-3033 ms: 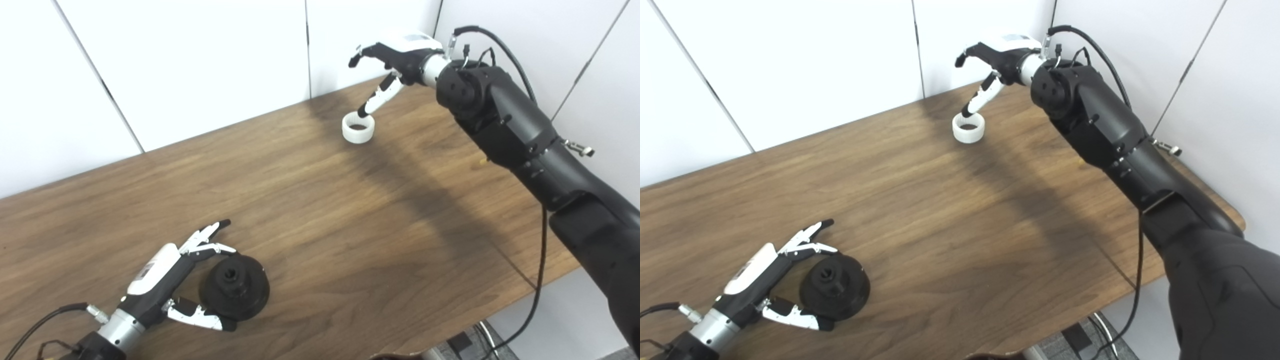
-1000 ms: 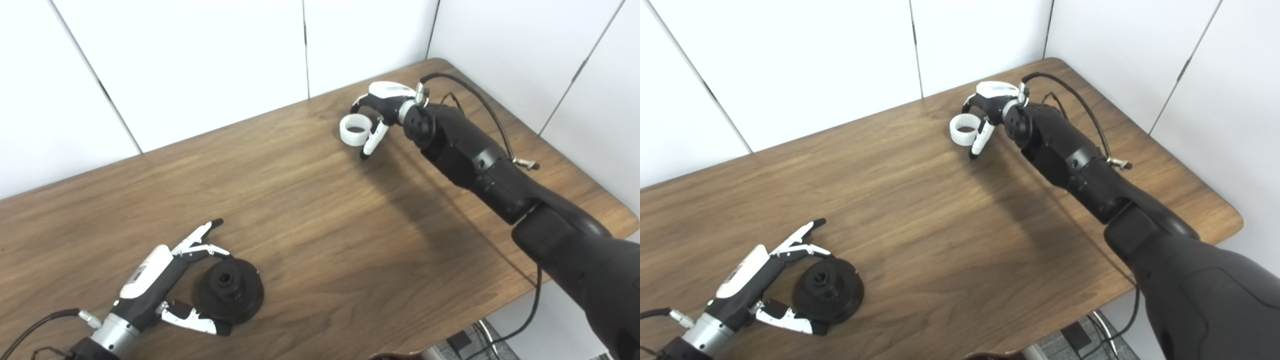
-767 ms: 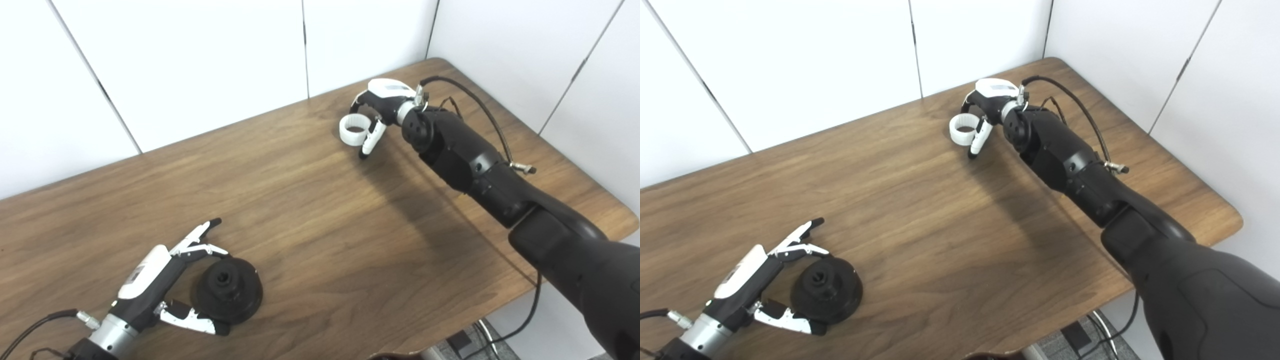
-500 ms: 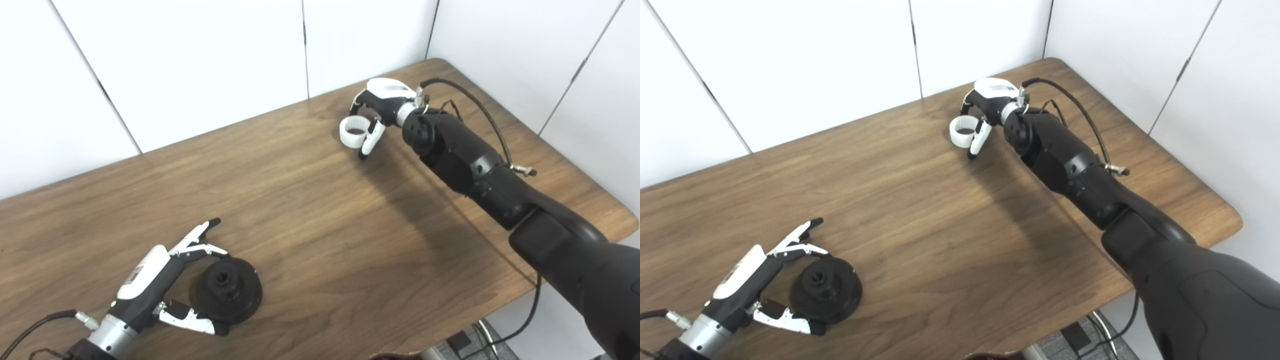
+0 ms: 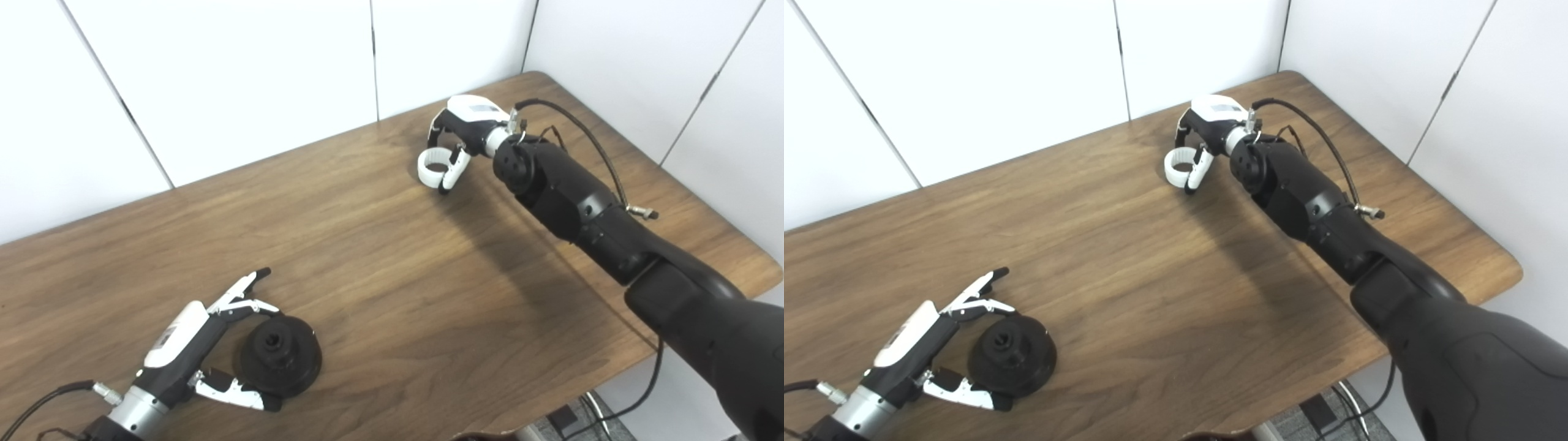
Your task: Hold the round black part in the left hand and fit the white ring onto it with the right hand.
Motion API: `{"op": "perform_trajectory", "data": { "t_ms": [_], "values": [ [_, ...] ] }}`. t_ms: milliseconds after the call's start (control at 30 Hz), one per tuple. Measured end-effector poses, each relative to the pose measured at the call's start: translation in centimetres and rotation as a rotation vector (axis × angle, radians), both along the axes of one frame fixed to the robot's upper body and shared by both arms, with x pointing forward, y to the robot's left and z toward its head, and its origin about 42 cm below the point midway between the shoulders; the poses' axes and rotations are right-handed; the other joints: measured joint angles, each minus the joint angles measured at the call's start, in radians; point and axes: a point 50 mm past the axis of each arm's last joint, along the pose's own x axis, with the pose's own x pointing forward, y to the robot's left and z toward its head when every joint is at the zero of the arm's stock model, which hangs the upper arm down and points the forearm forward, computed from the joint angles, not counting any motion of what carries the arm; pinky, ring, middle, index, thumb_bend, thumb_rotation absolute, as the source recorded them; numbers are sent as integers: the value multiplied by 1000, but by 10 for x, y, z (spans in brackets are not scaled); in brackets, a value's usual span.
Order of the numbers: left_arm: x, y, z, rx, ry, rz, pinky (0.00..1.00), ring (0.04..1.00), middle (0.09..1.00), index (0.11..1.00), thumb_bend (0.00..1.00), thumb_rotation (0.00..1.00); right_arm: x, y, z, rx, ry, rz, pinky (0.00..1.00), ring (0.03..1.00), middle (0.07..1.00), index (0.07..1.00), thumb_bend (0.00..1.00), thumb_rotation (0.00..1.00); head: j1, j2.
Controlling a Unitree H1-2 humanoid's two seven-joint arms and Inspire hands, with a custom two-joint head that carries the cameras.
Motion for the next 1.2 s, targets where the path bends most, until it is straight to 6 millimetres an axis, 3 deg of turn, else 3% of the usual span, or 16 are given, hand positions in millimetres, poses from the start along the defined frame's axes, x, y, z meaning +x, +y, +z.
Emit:
{"op": "perform_trajectory", "data": {
  "t_ms": [333, 567, 1200],
  "values": [
    [0, -1, 0, 2, 3, -4, 937, 1000, 1000, 486, 523, 68, -7, 0, 0, -1, -27, 27, 776, 815, 769, 481, 523, 128, 40, 21],
    [-3, -3, -2, 5, 12, -11, 958, 1000, 1000, 486, 523, 68, -21, 14, 3, 19, -39, 124, 820, 817, 771, 481, 523, 132, 78, 34],
    [-3, -11, 0, 30, 20, -12, 978, 1000, 1000, 486, 523, 69, -58, 72, 54, 89, -81, 419, 770, 837, 798, 481, 522, 137, 196, 64]
  ]
}}
